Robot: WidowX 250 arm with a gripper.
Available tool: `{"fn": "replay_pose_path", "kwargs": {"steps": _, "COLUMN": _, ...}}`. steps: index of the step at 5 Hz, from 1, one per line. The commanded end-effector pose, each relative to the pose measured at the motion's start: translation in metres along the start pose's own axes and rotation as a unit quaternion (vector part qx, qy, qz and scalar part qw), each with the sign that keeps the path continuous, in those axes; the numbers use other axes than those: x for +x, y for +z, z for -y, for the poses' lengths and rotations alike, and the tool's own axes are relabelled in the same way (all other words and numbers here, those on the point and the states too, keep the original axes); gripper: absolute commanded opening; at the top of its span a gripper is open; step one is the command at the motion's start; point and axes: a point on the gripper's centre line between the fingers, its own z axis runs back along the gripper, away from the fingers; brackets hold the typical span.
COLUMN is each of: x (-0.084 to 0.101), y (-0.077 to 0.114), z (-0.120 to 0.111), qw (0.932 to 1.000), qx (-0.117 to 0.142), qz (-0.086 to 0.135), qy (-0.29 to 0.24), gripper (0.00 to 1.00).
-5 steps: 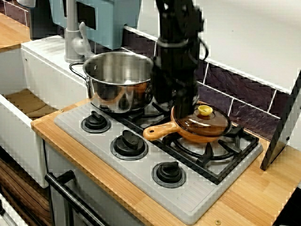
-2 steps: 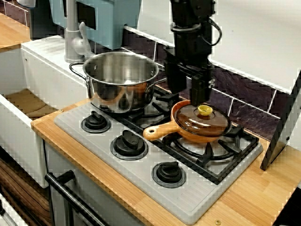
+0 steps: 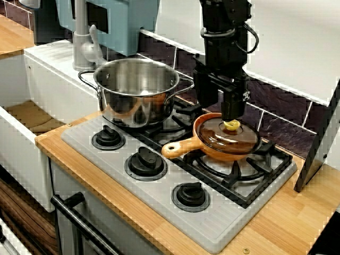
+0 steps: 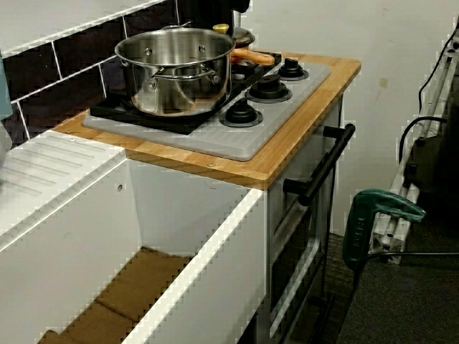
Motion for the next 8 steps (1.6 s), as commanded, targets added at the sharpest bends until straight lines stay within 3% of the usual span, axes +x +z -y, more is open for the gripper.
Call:
{"fn": "replay_pose_path", "kwargs": {"steps": 1, "x": 0.014, "y": 0.012, "z": 0.0, "qw": 0.9998, "qx": -0.003, "qz": 0.022, "qy": 0.001, "gripper": 1.0}}
{"fn": "replay_pose_path", "kwargs": {"steps": 3, "x": 0.022, "y": 0.006, "z": 0.003, "qw": 0.9999, "qx": 0.003, "qz": 0.014, "qy": 0.0, "gripper": 1.0}}
{"fn": "replay_pose_path", "kwargs": {"steps": 8, "x": 0.018, "y": -0.012, "z": 0.008, "qw": 0.9998, "qx": 0.019, "qz": -0.006, "qy": -0.007, "gripper": 1.0}}
